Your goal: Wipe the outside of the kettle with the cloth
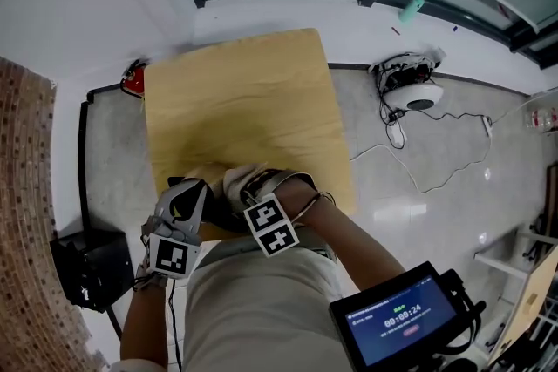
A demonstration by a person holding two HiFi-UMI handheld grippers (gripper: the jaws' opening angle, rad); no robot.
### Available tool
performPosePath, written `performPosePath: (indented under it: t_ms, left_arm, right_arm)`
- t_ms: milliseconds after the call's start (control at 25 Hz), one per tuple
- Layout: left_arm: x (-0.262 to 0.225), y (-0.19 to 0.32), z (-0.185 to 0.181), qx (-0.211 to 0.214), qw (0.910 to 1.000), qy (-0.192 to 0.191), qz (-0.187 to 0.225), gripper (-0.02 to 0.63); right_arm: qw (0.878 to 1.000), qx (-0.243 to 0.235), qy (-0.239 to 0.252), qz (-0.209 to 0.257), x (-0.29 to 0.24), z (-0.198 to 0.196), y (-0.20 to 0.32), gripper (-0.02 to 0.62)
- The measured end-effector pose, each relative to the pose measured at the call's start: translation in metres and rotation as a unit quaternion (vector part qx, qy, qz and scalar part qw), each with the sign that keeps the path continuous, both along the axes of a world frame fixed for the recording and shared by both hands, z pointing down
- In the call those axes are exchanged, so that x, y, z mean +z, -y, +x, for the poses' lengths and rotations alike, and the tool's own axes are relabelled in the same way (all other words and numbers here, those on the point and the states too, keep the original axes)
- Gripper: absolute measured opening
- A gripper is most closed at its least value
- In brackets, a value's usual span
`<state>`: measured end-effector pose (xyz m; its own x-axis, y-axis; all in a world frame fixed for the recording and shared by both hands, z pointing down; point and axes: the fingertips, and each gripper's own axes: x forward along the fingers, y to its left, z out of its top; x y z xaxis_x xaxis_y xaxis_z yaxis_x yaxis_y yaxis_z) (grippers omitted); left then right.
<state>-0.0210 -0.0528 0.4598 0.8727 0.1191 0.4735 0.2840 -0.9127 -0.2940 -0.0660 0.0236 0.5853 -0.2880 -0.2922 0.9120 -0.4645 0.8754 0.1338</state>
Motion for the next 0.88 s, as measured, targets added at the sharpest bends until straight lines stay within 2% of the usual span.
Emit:
performPosePath:
  t_ms: [80,120,200,280,360,440,480,600,640,720,800,880]
  left_arm:
    - [0.001,0.001,-0.001,-0.004,1.0,0.002,0.002,-0.006]
    - [0.001,0.001,0.0,-0.005,1.0,0.003,0.002,-0.006]
    - [0.0,-0.001,0.002,-0.003,1.0,0.005,0.001,-0.006]
    - [-0.002,-0.004,0.002,-0.001,1.0,0.002,-0.002,-0.006]
    - [-0.004,-0.002,0.001,-0.001,1.0,-0.002,-0.003,-0.006]
    - [-0.005,0.001,-0.003,-0.003,1.0,0.0,0.002,-0.006]
    - [-0.004,0.002,-0.005,-0.005,1.0,0.004,0.003,-0.006]
    - [-0.006,-0.001,-0.003,-0.005,1.0,0.003,0.0,-0.006]
    - [-0.007,-0.003,-0.003,-0.002,1.0,0.002,-0.001,-0.006]
    - [-0.008,-0.003,-0.003,0.0,1.0,0.001,-0.003,-0.006]
    - [-0.008,-0.002,-0.004,-0.003,1.0,0.0,-0.002,-0.006]
    - [-0.008,-0.001,-0.006,-0.004,1.0,0.0,0.003,-0.006]
  right_arm:
    - [0.999,0.027,0.04,0.018,-0.006,0.001,0.005,0.075]
    - [0.999,0.039,0.034,0.005,0.013,0.007,0.004,0.075]
    - [0.997,0.053,-0.013,-0.046,0.07,0.022,-0.003,0.076]
    - [0.995,0.055,-0.046,-0.071,0.084,0.025,-0.006,0.076]
    - [0.996,0.055,-0.05,-0.044,0.039,0.019,0.003,0.077]
    - [0.997,0.074,-0.023,0.0,-0.009,0.014,0.016,0.075]
    - [0.995,0.094,-0.008,0.013,-0.017,0.016,0.022,0.076]
    - [0.989,0.146,-0.017,0.0,0.033,0.036,0.029,0.077]
    - [0.989,0.143,-0.03,-0.016,0.054,0.039,0.025,0.077]
    - [0.993,0.1,-0.045,-0.046,0.064,0.029,0.011,0.077]
    - [0.997,0.07,-0.013,-0.043,0.031,0.009,0.002,0.077]
    - [0.993,0.102,0.051,-0.008,0.003,0.0,0.005,0.077]
